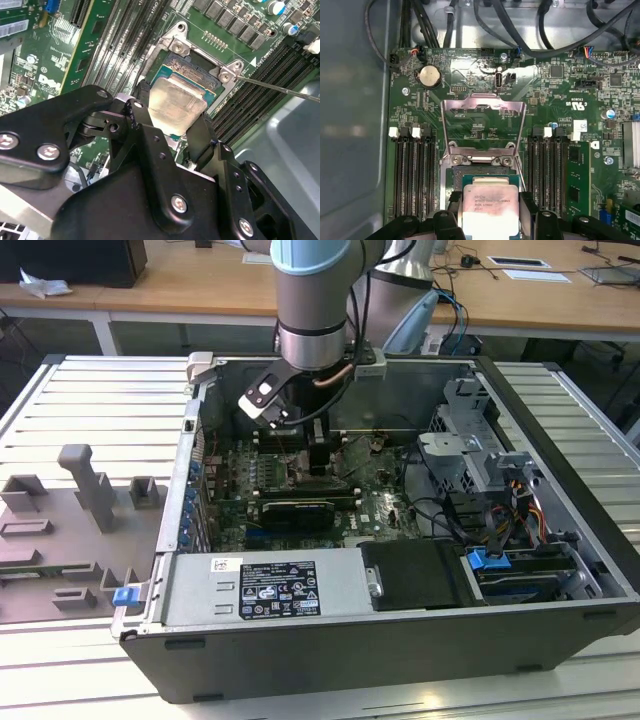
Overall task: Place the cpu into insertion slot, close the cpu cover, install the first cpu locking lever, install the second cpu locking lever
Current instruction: 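Place the cpu into insertion slot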
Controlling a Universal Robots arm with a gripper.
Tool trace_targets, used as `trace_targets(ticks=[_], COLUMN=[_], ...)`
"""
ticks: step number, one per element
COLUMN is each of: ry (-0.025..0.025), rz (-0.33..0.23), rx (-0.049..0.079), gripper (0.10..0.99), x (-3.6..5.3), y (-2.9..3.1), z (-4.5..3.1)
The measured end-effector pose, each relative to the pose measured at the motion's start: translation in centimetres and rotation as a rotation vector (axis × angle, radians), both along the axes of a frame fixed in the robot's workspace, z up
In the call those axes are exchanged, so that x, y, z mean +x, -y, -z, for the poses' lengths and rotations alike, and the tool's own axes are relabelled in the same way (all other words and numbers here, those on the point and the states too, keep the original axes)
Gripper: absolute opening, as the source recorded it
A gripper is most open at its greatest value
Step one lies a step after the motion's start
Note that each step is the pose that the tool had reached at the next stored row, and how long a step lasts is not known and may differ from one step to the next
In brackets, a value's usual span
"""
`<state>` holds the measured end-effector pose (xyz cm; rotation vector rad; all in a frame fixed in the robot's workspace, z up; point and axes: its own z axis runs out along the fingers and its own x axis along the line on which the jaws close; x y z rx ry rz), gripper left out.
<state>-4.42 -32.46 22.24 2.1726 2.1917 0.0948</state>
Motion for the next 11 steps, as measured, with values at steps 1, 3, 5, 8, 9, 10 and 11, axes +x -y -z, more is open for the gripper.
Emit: trace_targets(ticks=[1,3,5,8,9,10,11], ry=[0.0000,0.0000,-0.0002,0.0000,0.0001,0.0000,-0.0001], rz=[0.000,0.000,0.000,0.000,0.001,0.003,0.008], rx=[0.000,0.000,0.000,0.000,0.000,0.000,0.000], gripper=[0.537,0.537,0.537,0.537,0.537,0.537,0.537], x=[-0.05,-0.13,-0.17,-0.17,-0.17,-0.17,-0.17], y=[-0.03,-0.07,-0.21,-0.73,-0.74,-0.74,-0.74], z=[0.20,0.40,0.61,0.99,1.08,1.17,1.26])
